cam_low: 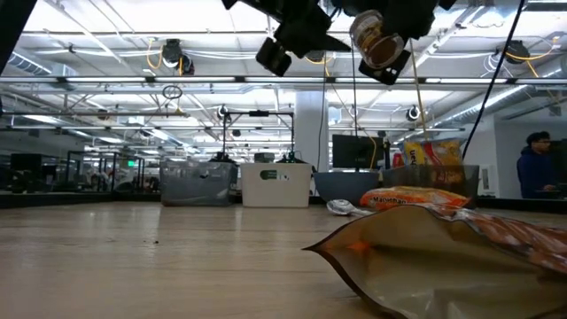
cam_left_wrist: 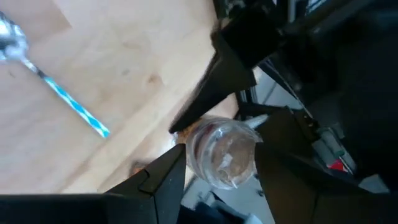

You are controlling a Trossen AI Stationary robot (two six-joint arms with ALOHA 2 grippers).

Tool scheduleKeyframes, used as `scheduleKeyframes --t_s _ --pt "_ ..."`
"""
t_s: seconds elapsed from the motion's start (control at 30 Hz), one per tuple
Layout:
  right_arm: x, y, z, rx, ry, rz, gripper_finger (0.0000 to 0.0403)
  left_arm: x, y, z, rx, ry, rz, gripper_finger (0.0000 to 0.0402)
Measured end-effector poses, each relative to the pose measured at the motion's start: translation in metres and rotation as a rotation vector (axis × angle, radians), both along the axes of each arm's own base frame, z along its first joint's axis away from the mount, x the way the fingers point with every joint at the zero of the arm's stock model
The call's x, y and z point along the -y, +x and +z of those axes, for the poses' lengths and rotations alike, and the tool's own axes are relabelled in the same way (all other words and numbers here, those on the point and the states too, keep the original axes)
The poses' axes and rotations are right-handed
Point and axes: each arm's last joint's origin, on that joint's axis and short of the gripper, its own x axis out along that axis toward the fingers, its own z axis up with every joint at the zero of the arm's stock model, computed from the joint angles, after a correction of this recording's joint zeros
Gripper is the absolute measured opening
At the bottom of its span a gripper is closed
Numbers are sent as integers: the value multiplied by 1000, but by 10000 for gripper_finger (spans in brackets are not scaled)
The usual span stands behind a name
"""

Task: Pick & Place Food Item
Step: Put the brown seasoning bottle into the white bin

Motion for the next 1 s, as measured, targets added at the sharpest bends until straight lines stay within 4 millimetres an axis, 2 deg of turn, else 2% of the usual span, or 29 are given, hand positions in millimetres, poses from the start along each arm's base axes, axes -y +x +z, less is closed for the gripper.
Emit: scheduleKeyframes --t_s 0.17,0.43,0.7,0.83,1.0 --pt "5 3 2 35 22 -17 185 -1 -9 8 -16 67 16 200" --pt "5 10 11 125 54 -39 185 -4 -11 21 98 194 -15 200" --pt "5 7 16 147 56 -52 185 -11 -15 29 143 276 -16 200" --pt "6 5 18 148 36 -76 185 -14 -26 46 209 394 -21 200" --pt "6 4 22 173 1 -115 185 -15 -49 74 236 553 61 200"
